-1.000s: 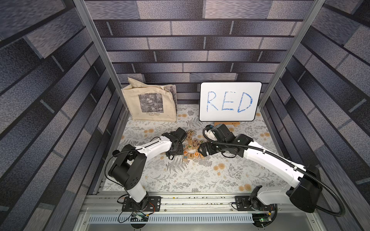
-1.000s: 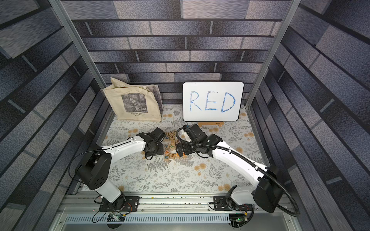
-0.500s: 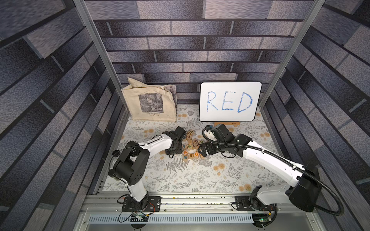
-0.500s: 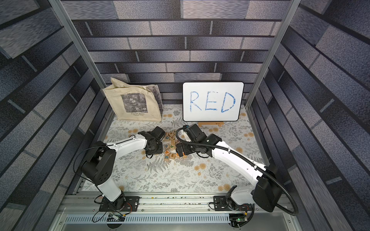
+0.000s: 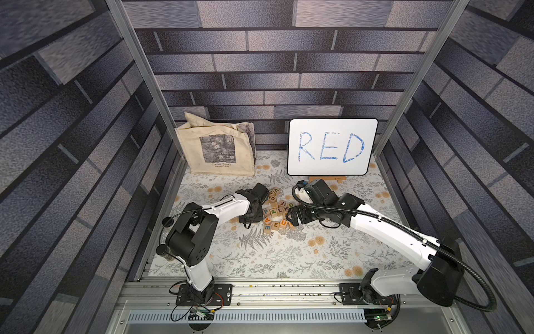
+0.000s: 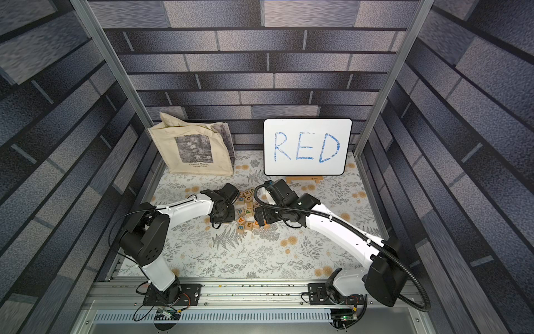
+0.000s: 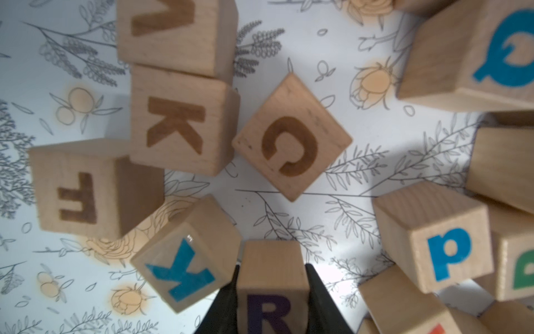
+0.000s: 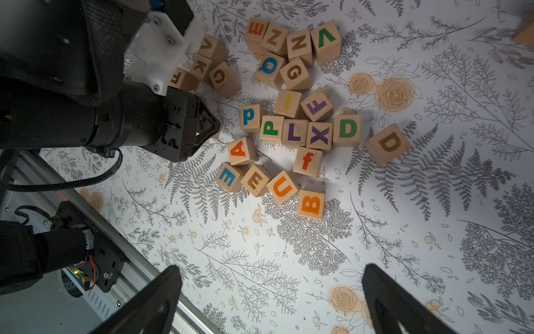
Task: Assemble the uppercase word "red" with letter blocks
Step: Pick up the letter block from the center of the board.
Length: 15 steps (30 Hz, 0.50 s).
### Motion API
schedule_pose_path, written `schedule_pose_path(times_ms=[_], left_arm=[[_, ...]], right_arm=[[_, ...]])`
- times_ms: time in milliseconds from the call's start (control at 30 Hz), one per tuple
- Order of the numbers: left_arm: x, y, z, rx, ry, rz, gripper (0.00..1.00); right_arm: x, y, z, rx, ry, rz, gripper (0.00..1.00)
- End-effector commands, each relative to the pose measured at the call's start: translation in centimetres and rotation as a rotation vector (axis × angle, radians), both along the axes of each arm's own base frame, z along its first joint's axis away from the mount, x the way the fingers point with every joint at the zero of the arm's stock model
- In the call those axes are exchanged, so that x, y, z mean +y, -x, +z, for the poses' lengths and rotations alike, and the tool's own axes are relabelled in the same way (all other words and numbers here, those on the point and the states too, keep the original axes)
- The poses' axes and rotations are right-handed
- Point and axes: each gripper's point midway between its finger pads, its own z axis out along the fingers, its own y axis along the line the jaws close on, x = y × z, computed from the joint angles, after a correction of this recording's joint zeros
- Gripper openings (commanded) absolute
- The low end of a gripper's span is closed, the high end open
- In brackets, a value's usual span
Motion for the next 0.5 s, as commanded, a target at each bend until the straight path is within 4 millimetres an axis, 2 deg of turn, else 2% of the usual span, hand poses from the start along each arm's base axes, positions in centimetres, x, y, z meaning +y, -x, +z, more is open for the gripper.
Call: schedule_pose_path(times_ms=[0,467], left_arm=[[0.0,-0.5,0.9,-0.018,-0.036,-0.017,0.18],[-0.5,-0.5,4.1,-0.032,-0.05,-0.018,0.12]], right_arm=[[0.1,-0.1,1.1,-0.022,-0.001,0.004,1.0],[-0.3,0.0,2.3,-0.043,-0.008,-0.005,1.0]])
